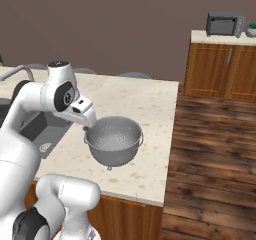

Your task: Pick the pot and colander and place them in the sink. Then turn on the water.

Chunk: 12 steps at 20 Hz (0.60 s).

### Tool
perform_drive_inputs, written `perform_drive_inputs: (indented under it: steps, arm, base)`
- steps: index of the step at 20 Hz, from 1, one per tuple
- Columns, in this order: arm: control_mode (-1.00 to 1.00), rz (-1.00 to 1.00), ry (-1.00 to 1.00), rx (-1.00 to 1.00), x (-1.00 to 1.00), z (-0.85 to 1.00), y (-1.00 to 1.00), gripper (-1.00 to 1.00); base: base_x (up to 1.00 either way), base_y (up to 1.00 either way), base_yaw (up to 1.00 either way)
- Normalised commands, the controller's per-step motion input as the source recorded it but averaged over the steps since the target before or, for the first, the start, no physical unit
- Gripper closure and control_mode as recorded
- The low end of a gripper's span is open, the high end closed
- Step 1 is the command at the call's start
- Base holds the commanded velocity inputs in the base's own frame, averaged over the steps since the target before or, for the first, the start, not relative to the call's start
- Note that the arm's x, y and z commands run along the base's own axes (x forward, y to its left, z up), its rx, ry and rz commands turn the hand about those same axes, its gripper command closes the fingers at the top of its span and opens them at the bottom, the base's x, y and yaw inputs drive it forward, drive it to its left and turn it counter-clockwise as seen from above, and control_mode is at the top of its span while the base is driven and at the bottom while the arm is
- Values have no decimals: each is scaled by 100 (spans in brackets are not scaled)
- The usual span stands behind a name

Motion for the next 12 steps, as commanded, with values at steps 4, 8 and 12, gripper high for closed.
perform_drive_inputs:
  steps: [4, 8, 12]
  arm:
    - [-100, 46, 0, 0, 0, -21, 0, -100]
    - [-100, 44, 0, -3, 0, -12, 0, -100]
    - [-100, 35, -2, -11, 0, -17, 0, -100]
  base:
    - [0, 0, 0]
    - [0, 0, 0]
    - [0, 0, 0]
